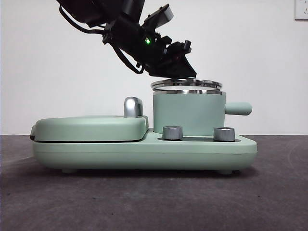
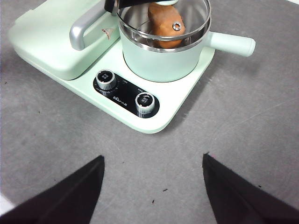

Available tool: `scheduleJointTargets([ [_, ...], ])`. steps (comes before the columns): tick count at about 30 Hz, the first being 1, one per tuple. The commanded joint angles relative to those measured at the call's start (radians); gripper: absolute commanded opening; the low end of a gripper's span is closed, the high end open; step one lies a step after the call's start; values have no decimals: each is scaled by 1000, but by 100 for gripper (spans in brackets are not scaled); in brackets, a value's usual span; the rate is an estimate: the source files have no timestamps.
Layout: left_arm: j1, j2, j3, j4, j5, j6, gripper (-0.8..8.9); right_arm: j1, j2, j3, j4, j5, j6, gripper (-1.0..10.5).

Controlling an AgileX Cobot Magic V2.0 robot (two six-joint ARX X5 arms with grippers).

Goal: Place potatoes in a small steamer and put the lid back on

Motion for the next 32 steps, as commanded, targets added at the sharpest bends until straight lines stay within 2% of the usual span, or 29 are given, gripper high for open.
scheduleJointTargets([
  [1, -14, 32, 36, 24, 1, 7, 14, 5, 4, 11, 8, -1, 9, 327],
  [32, -14, 19, 37, -81, 0, 8, 15, 5, 4, 11, 15, -1, 9, 327],
])
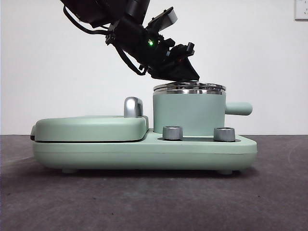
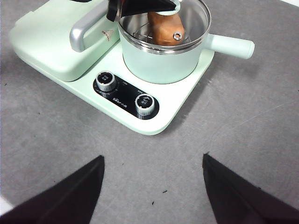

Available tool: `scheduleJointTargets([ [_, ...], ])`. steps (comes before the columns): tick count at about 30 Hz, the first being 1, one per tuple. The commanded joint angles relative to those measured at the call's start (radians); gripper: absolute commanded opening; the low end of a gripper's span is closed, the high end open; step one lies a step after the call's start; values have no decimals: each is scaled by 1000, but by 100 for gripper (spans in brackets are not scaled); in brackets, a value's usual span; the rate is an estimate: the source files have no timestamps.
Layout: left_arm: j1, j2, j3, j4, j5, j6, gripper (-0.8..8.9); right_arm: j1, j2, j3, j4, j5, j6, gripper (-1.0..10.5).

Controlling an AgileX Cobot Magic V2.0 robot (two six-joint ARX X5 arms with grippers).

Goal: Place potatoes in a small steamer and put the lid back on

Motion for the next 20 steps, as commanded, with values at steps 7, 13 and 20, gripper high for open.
scheduleJointTargets([
  [7, -2, 9, 17, -25, 0, 6, 18, 5, 4, 11, 9, -1, 9, 327],
  [13, -2, 9, 17, -25, 0, 29, 40, 5, 4, 11, 9, -1, 9, 327],
  [20, -2, 9, 17, -25, 0, 32, 131, 5, 4, 11, 9, -1, 9, 327],
])
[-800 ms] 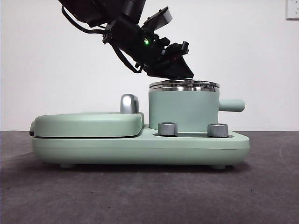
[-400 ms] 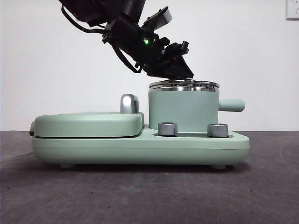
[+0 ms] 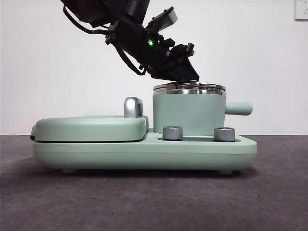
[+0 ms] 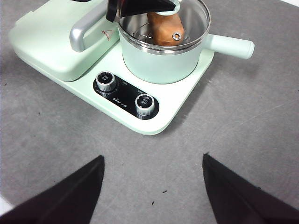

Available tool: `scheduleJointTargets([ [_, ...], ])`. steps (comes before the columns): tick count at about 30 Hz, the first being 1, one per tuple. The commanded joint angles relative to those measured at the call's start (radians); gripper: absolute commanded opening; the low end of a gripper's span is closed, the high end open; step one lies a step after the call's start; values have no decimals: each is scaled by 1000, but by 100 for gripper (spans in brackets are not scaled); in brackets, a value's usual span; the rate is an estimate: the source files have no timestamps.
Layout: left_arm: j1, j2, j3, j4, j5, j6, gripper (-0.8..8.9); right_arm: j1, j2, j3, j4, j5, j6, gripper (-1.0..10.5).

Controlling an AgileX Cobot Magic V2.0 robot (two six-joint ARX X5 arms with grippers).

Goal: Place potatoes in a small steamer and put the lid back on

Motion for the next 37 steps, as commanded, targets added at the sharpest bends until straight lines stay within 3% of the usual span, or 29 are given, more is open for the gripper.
scheduleJointTargets([
  [1, -2, 10, 16, -22, 0, 13, 131, 5, 4, 11, 8, -1, 9, 327],
  [6, -2, 10, 16, -22, 0, 13, 148, 5, 4, 11, 8, -1, 9, 327],
  [18, -2, 10, 17, -11, 0, 4, 410, 5, 4, 11, 6, -1, 9, 327],
  [23, -2, -29, 24, -35, 0, -92, 405, 5, 4, 11, 6, -1, 9, 327],
  [30, 30, -169, 24, -120, 1, -103, 406, 5, 4, 11, 6, -1, 9, 327],
  [37, 105, -364, 23, -344, 63, -146, 403, 5, 4, 11, 6, -2, 9, 327],
])
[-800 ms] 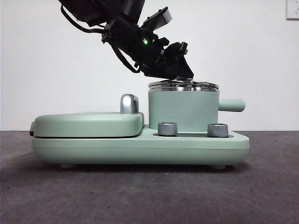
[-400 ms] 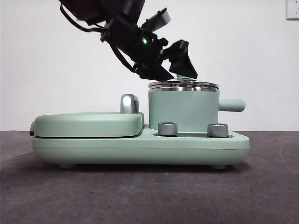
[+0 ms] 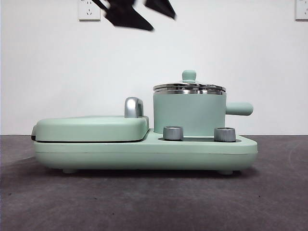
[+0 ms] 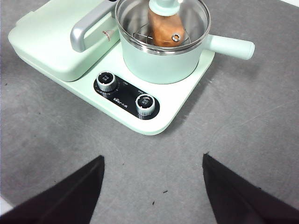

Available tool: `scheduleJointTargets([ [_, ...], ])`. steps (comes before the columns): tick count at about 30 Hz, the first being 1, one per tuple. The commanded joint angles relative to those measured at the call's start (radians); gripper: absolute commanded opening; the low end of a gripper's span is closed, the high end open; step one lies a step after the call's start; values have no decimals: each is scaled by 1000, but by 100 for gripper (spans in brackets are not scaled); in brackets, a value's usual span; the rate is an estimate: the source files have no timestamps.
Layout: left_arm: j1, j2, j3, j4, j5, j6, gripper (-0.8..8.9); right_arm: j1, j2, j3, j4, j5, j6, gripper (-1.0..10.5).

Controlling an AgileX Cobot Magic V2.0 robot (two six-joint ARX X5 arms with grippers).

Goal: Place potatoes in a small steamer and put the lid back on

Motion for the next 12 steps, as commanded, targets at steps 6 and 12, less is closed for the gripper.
scheduleJointTargets([
  [6, 105, -237, -50, -208, 104, -22, 403, 5, 4, 11, 6, -2, 9, 327],
  [12, 208, -538, -274, -238, 103, -69, 403, 5, 4, 11, 6, -2, 9, 327],
])
